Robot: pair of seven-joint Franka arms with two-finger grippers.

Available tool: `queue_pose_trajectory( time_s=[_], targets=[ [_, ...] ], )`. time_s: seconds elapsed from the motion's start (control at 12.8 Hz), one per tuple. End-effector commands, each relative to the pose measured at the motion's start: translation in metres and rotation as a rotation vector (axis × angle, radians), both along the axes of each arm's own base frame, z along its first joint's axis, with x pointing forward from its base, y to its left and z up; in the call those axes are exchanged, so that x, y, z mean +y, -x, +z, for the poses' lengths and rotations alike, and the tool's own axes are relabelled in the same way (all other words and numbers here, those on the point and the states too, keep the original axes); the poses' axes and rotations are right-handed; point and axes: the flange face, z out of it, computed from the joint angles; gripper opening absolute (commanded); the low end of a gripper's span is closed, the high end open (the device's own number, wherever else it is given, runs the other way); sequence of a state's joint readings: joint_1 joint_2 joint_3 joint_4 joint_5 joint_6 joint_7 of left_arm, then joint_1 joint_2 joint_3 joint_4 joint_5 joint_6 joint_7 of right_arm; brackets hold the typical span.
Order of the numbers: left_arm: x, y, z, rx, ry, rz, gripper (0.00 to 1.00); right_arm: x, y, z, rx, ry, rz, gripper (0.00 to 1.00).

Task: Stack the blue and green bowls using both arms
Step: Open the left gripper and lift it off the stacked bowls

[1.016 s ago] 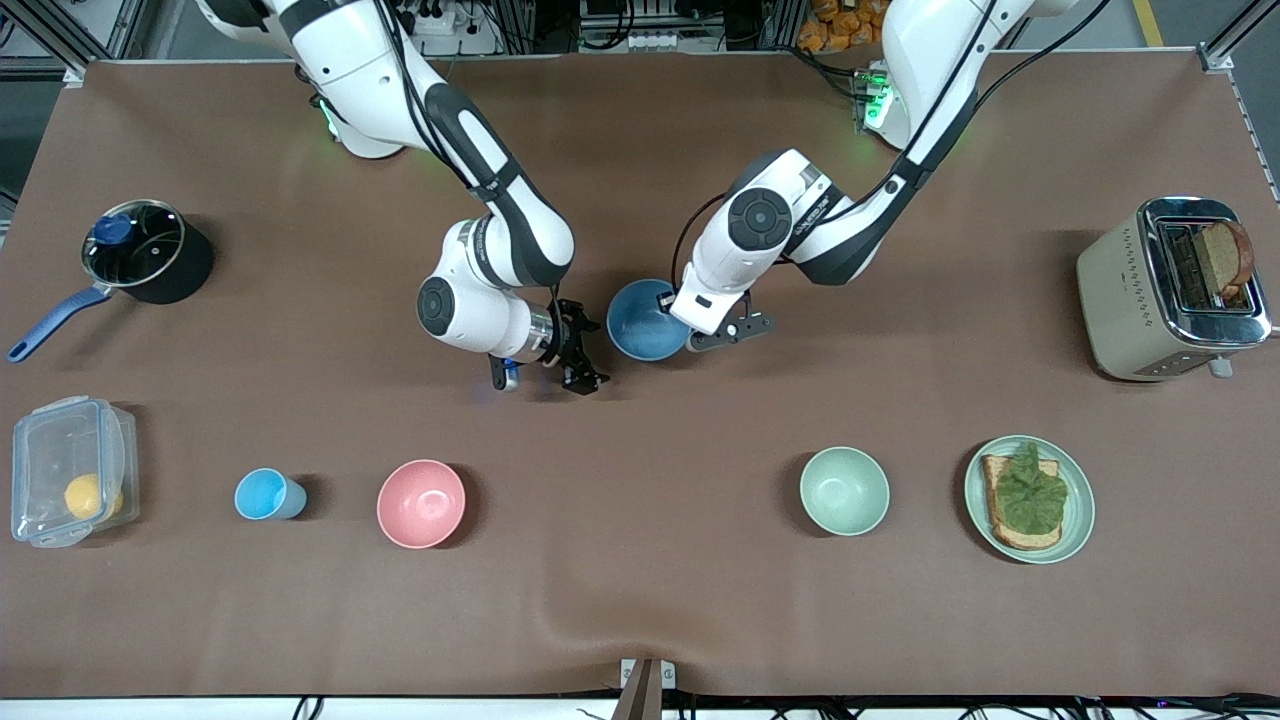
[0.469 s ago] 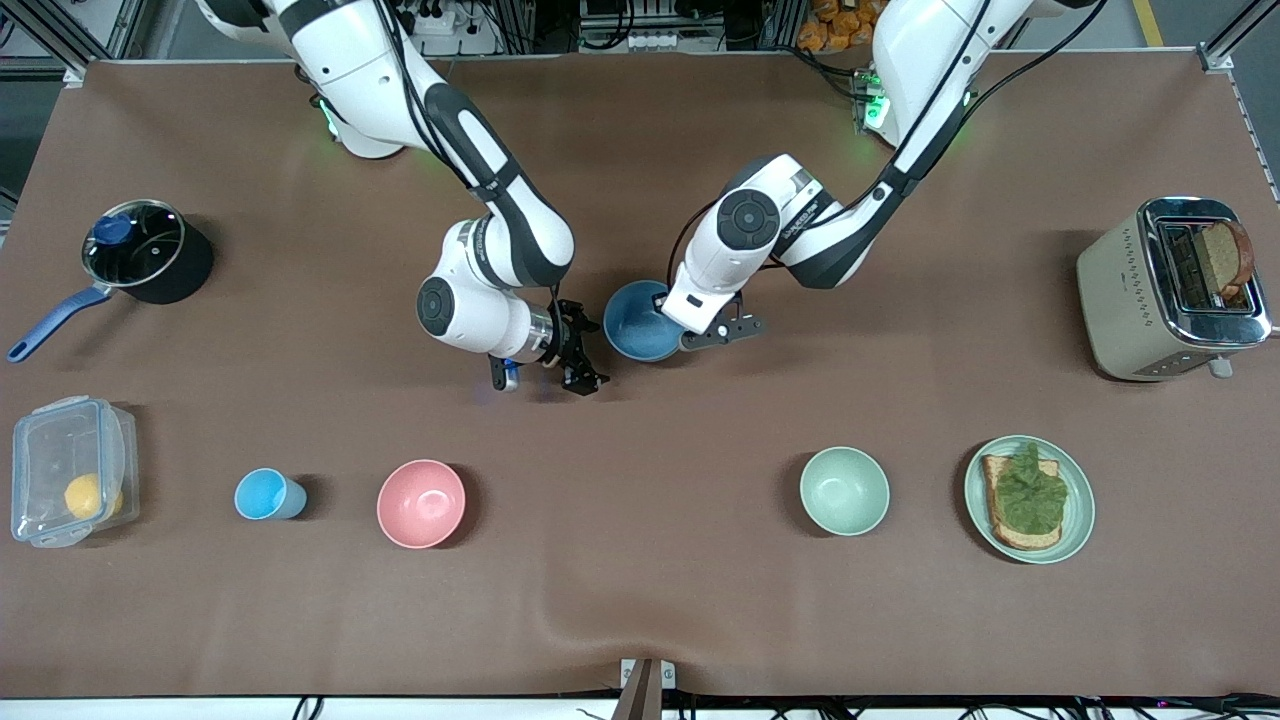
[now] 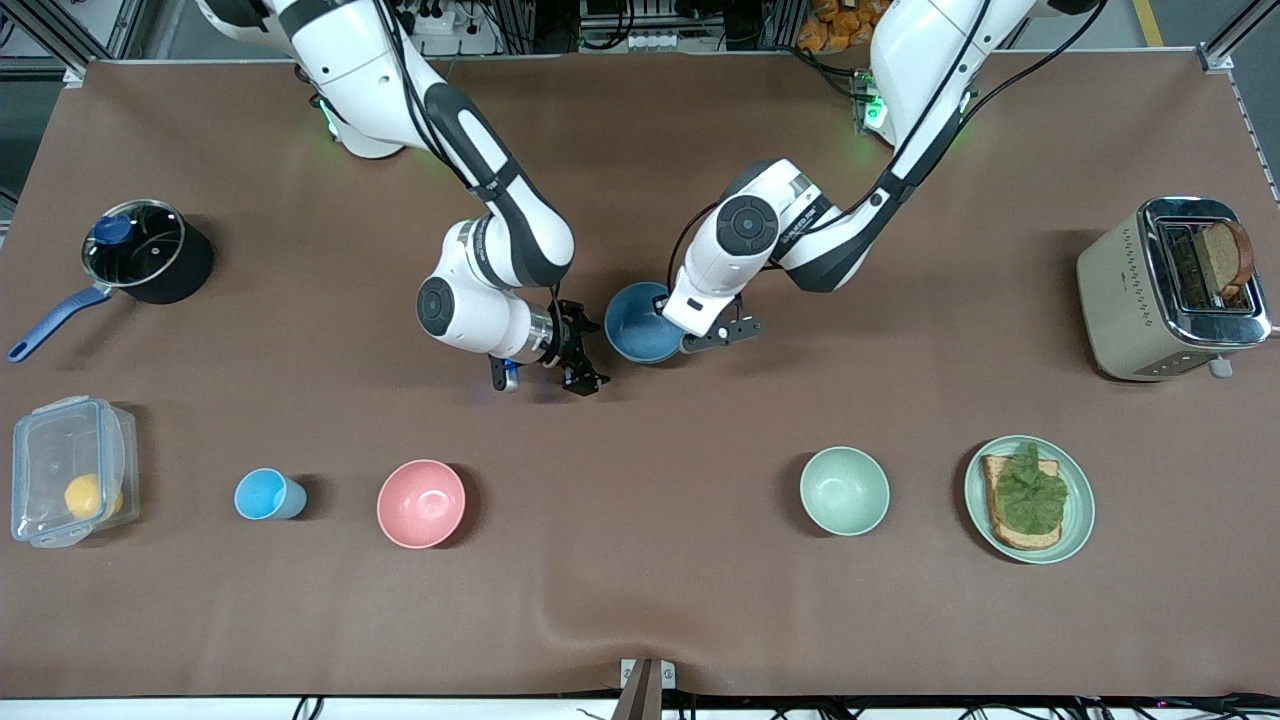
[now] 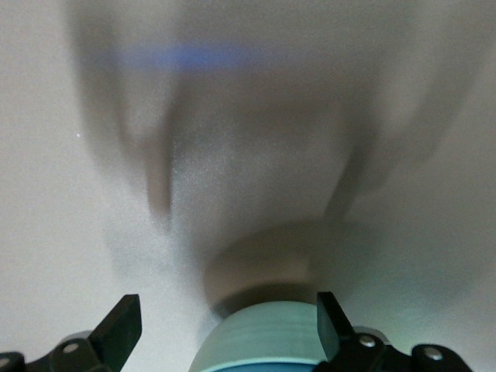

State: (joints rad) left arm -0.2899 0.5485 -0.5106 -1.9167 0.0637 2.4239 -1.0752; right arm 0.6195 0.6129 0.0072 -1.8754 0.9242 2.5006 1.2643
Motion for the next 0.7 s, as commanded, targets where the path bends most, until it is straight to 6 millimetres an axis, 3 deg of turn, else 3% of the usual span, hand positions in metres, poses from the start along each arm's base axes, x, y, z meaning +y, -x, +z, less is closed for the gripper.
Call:
queue_pose_trajectory(
  time_s=[0.0, 0.16, 0.47, 0.62],
  targets=[
    [-0.006, -0.005, 0.002, -0.02, -0.003, 0.029, 1.0, 0.002, -0.003, 0.002, 0.0, -0.025, -0.005, 1.0],
    [-0.005, -0.009, 0.014, -0.038, 0.002, 0.041, 1.0, 0.003, -0.002, 0.002, 0.0, -0.025, -0.002, 1.0],
    [0.049, -0.064, 0.123, -0.184, 0.004, 0.135, 1.0, 0.003, -0.003, 0.005, -0.003, -0.027, -0.002, 1.0],
    [0.073, -0.083, 0.167, -0.231, -0.052, 0.147, 1.0, -0.002, -0.007, 0.009, -0.017, -0.03, 0.006, 1.0]
  ],
)
